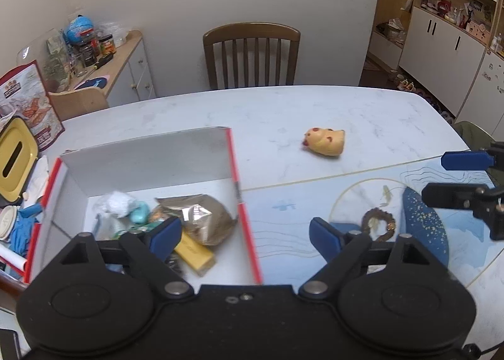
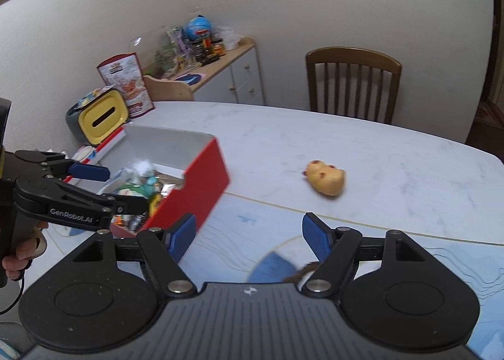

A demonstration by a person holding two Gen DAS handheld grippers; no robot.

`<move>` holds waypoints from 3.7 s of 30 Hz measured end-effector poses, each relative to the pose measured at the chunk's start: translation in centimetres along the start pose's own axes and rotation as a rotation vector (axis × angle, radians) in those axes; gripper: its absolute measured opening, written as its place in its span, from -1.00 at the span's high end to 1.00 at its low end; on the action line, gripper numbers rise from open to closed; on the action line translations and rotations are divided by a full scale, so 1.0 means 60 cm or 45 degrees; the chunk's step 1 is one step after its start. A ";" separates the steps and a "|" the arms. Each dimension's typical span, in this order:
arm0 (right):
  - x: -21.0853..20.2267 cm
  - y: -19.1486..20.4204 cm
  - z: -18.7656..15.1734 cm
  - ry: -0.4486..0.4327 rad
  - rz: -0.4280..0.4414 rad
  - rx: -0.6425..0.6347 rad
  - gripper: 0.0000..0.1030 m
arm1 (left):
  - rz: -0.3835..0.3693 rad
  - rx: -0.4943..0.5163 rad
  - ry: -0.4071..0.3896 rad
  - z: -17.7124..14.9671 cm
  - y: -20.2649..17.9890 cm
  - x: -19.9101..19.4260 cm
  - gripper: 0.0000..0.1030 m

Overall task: Organize objects
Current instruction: 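Withdraw both grippers from the box and move back toward the table items, then grasp the brown bead bracelet with the left gripper while the right grasps the yellow toy, then carry the bracelet and yellow spotted toy with both grippers over the box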

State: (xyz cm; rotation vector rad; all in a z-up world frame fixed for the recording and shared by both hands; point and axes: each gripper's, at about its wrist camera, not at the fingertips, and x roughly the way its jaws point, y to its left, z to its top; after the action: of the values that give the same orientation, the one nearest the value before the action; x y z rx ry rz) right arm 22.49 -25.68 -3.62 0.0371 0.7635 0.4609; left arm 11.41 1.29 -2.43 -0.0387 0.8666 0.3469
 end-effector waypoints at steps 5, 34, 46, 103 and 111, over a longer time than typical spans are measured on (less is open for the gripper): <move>-0.005 -0.057 -0.004 0.001 -0.017 0.024 -0.45 | -0.005 0.007 -0.005 0.007 -0.043 0.014 -0.93; 0.150 -0.199 0.049 0.150 0.016 -0.038 -0.57 | -0.098 0.023 0.104 -0.015 -0.210 0.183 -0.99; 0.282 -0.205 0.069 0.256 0.048 -0.149 -0.57 | -0.087 0.068 0.172 -0.049 -0.222 0.242 -0.91; 0.203 -0.173 0.011 0.304 0.060 -0.203 0.08 | -0.148 -0.018 0.098 -0.026 -0.197 0.138 0.86; 0.133 -0.131 0.004 0.277 0.049 -0.214 0.08 | -0.143 -0.028 0.053 -0.008 -0.167 0.084 0.86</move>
State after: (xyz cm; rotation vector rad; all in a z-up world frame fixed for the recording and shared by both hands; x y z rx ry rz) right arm 30.71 -29.41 -10.27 -0.1572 0.9358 0.5707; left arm 17.20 -6.81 -7.60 -0.1150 0.8977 0.2509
